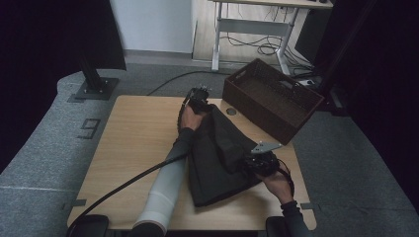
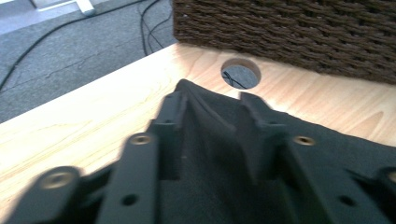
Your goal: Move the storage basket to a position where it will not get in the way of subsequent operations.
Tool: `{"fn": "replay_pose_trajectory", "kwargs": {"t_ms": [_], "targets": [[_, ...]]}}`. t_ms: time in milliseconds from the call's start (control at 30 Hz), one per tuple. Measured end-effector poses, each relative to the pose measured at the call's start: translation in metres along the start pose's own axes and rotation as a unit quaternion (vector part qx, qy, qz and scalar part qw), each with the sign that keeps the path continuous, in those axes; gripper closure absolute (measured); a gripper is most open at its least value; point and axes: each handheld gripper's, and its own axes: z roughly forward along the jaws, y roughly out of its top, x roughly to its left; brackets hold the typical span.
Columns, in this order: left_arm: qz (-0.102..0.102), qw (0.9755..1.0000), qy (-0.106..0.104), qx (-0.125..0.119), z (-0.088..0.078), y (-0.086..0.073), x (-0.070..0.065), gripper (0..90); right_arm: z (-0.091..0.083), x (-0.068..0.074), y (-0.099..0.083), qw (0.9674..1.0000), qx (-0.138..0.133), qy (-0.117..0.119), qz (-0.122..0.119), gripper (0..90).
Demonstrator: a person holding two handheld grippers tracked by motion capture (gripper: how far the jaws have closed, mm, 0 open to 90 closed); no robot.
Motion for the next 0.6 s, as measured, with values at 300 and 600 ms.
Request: {"fn": "replay_pose_trajectory", "kwargs": {"t_ms": [300, 600], "targets": [[0.008, 0.9995, -0.023, -0.022, -0.025, -0.017, 0.008, 42.0, 0.011, -0.010, -0.015, 0.9997, 0.020, 0.007, 0.015, 76.1], [0.030, 0.9966, -0.064, -0.042, -0.055, -0.058, -0.007, 26.9, -0.008, -0.011, -0.030, 0.9990, 0.028, 0.014, 0.031, 50.8]]}}
